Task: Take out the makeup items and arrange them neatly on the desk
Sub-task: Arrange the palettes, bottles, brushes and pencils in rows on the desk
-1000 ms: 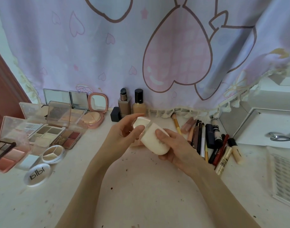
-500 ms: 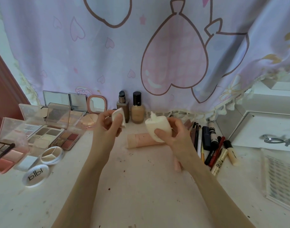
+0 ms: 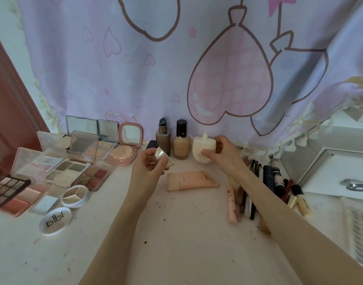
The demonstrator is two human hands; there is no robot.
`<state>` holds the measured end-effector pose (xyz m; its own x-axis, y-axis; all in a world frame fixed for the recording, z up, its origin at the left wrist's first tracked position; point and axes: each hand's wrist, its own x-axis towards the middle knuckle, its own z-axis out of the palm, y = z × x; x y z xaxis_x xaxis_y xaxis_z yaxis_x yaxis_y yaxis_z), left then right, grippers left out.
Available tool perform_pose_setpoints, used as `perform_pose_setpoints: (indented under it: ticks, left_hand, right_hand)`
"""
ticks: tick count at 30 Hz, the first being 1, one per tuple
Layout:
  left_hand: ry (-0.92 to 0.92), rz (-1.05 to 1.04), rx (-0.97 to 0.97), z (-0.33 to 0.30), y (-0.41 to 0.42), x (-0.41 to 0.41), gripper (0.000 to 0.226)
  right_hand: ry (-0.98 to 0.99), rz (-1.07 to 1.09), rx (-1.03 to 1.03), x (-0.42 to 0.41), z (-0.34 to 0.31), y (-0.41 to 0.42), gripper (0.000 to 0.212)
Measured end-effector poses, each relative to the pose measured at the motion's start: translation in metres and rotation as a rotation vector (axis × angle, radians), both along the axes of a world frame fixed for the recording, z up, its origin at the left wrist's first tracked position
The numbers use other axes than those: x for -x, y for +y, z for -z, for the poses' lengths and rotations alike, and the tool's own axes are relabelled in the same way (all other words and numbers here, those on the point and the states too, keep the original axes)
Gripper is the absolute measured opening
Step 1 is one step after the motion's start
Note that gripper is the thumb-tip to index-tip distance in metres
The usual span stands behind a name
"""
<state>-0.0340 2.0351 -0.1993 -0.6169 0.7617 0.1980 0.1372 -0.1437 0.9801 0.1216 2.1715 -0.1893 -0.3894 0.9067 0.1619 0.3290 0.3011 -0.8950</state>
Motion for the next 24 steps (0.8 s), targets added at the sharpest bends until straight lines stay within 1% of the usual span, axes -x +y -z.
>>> perform_pose_setpoints:
  ticks: [3, 8, 13, 16, 18, 20, 22, 24]
  left_hand:
    - [0.001, -0.01, 0.023, 0.003, 0.001, 0.001, 0.021]
    - [0.003, -0.012, 0.054, 0.006, 0.003, 0.002, 0.021]
    - [0.018, -0.01, 0.066, 0.008, 0.006, 0.0, 0.021]
    - [0.057, -0.017, 0.098, 0.01, 0.008, 0.001, 0.024]
    - [0.074, -0.019, 0.111, 0.011, 0.01, 0.001, 0.026]
    - [0.087, -0.011, 0.109, 0.012, 0.012, -0.002, 0.025]
    - [0.129, 0.02, 0.097, 0.012, 0.013, -0.008, 0.024]
    - [0.198, 0.051, 0.099, 0.013, 0.014, -0.014, 0.025]
  right_hand:
    - [-0.041, -0.003, 0.001, 0.002, 0.004, 0.006, 0.036]
    - [-0.075, 0.006, -0.007, 0.003, 0.008, 0.008, 0.043]
    - [-0.091, 0.002, -0.007, 0.002, 0.007, 0.006, 0.044]
    - [-0.028, 0.058, -0.012, -0.004, 0.006, 0.001, 0.037]
    - [-0.027, 0.146, -0.099, -0.009, 0.006, -0.007, 0.029]
    - [-0.083, 0.158, -0.222, -0.012, 0.005, -0.016, 0.021]
    - [-0.165, 0.051, -0.322, -0.009, 0.004, -0.027, 0.02]
    - [-0.241, -0.046, -0.369, -0.003, 0.003, -0.034, 0.023]
